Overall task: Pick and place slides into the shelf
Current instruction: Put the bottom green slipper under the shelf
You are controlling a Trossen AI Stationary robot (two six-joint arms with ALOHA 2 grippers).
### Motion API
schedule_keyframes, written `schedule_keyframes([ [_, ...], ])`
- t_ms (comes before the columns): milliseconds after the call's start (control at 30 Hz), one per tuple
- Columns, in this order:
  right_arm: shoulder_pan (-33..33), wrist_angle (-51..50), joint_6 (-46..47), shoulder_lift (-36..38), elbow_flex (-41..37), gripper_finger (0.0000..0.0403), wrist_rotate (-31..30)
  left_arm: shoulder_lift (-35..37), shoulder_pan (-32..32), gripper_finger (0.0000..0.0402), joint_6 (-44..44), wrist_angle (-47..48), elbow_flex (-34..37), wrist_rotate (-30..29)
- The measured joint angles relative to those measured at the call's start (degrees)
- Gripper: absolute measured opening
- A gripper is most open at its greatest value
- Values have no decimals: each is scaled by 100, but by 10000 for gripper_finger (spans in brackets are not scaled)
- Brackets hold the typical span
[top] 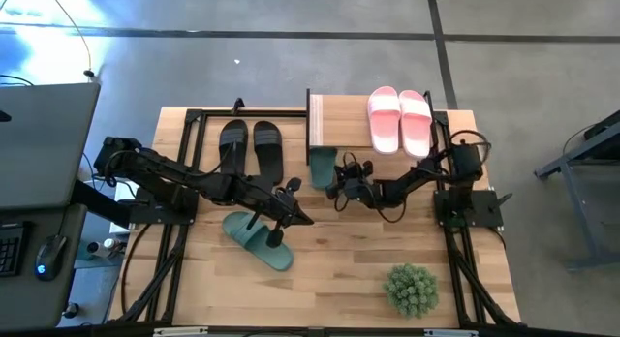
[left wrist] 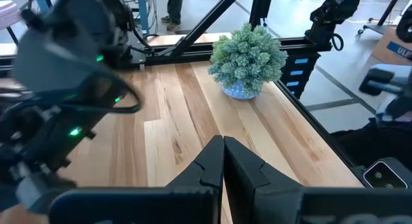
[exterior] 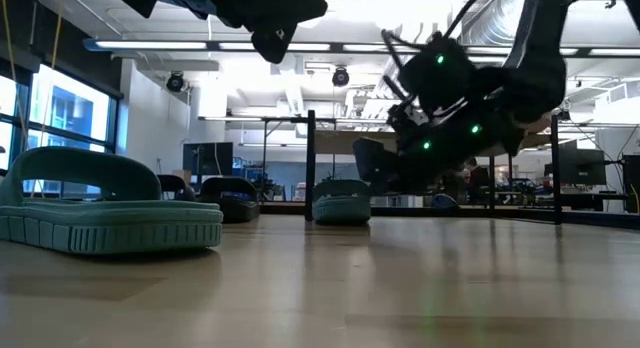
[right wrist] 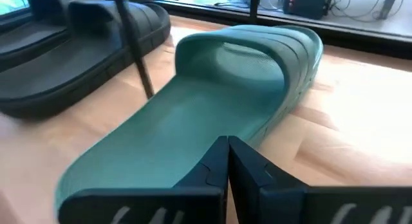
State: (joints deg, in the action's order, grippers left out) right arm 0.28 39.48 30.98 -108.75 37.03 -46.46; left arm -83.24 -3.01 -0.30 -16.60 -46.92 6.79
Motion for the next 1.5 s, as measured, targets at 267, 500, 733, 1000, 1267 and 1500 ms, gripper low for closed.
schedule_keyframes([
  [267, 809, -1306, -68, 937, -2, 0, -139, 0, 0, 0, 48, 2, 0, 0],
  [500, 1428, -1353, 2, 922, 0, 0, 602, 0, 0, 0, 48, 9, 0, 0],
  [733, 1285, -951, 7, 453, 0, 0, 902, 0, 0, 0, 50, 7, 0, 0],
  [1000, 873, -797, 48, 171, 7, 0, 990, -1, 0, 0, 54, 7, 0, 0],
  [1267, 583, -748, -52, 171, 11, 0, 1093, -2, 0, 0, 139, 7, -2, -1],
  [1500, 335, -747, -210, 171, 11, 0, 1297, -1, 0, 0, 141, 7, -2, 0],
])
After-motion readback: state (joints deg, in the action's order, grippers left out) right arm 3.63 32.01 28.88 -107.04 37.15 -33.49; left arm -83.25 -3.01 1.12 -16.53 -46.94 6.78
